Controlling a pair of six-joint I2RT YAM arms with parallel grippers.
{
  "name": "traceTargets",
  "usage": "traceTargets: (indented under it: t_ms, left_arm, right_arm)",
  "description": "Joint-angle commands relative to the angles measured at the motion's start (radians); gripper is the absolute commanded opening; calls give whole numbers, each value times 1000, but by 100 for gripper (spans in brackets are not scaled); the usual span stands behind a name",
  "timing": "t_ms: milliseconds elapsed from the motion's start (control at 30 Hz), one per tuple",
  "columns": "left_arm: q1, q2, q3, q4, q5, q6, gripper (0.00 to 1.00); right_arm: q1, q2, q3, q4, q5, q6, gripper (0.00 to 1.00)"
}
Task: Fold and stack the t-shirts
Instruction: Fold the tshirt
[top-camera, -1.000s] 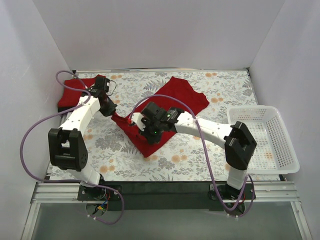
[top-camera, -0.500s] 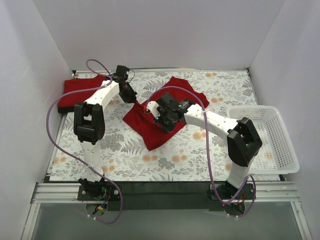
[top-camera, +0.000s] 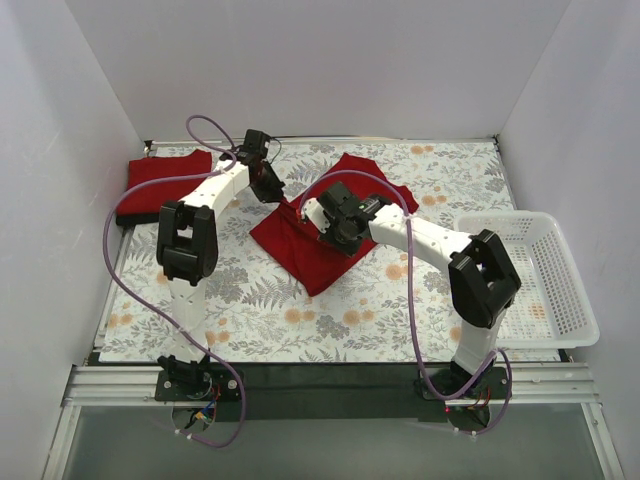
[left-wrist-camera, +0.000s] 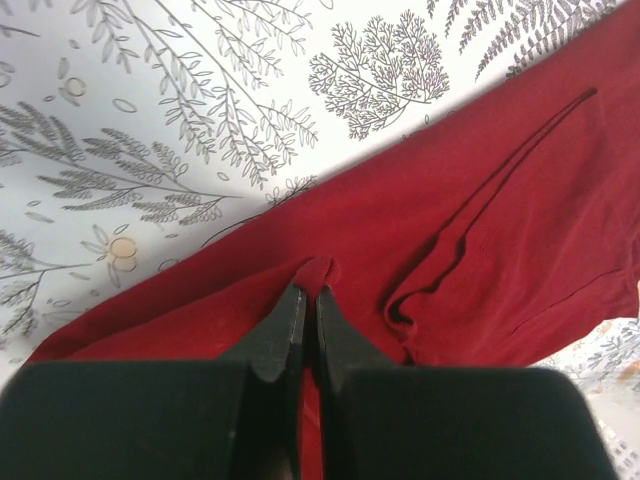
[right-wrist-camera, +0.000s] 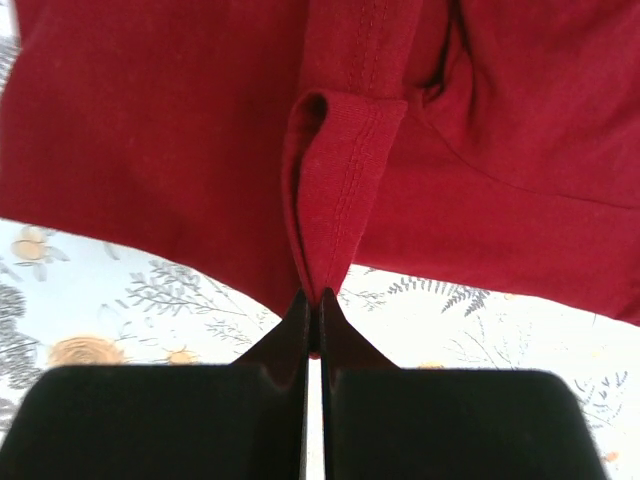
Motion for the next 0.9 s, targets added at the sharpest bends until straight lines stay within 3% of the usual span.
traceTargets:
  t_ms: [0, 867]
  left_arm:
    - [-8, 8, 26, 36, -1, 12, 0]
    - [-35, -10, -28, 148, -33, 15, 0]
  right_arm:
    - [-5, 26, 43, -20, 83, -33, 1]
    - [-17, 74, 20, 96, 311, -83, 1]
